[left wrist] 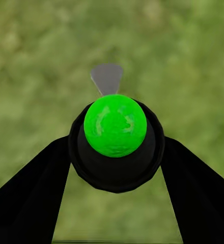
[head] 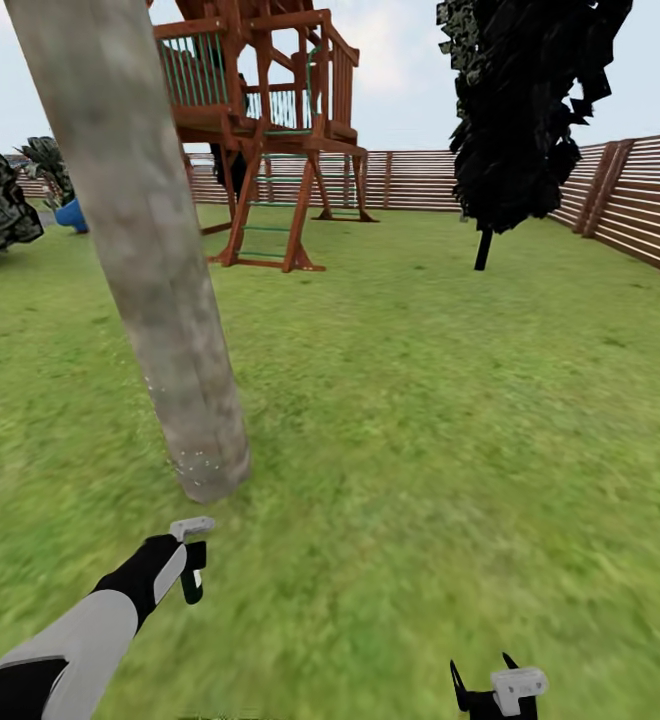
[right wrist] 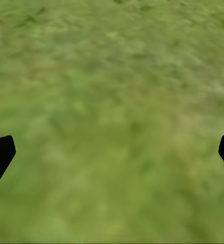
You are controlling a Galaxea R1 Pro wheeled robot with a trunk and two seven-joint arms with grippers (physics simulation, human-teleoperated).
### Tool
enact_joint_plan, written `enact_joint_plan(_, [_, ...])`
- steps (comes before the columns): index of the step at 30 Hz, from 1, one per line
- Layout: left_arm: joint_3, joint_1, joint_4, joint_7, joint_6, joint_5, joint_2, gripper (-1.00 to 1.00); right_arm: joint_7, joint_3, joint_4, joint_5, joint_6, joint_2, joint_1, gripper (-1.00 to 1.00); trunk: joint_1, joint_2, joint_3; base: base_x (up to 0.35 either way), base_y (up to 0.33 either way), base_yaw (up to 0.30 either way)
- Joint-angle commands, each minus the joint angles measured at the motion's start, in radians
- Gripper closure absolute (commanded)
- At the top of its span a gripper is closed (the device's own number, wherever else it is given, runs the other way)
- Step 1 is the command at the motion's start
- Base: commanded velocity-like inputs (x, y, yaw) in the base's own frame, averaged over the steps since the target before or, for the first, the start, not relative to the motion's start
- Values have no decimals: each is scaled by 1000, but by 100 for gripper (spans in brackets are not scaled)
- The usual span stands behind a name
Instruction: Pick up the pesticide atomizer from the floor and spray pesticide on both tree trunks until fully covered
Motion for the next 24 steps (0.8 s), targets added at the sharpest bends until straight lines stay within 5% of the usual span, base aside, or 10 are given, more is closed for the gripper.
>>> enact_joint_plan(1, [0,0,0,-1,0,0,1,100,0,0,0,0,0,0,0,-100,0,0,0,8,-273,270])
enact_joint_plan(13, [-3,-1,-7,-6,-1,-1,5,100,0,1,0,3,0,0,0,-100,0,0,-2,0,-130,106])
enact_joint_plan(16, [-11,-12,-85,-8,11,-10,-1,100,0,0,0,2,0,0,0,-100,0,0,-2,0,0,0])
enact_joint_plan(20, [-16,-34,-130,-10,71,-11,-44,100,0,1,0,2,0,0,0,-100,0,0,-2,0,0,0])
enact_joint_plan(22, [-16,-50,-138,-51,109,-12,-24,100,0,0,0,2,0,0,0,-100,0,0,-2,0,0,0])
enact_joint_plan(24, [-16,-58,-139,-113,150,-14,26,100,0,1,0,2,0,0,0,-100,0,0,-2,0,0,0])
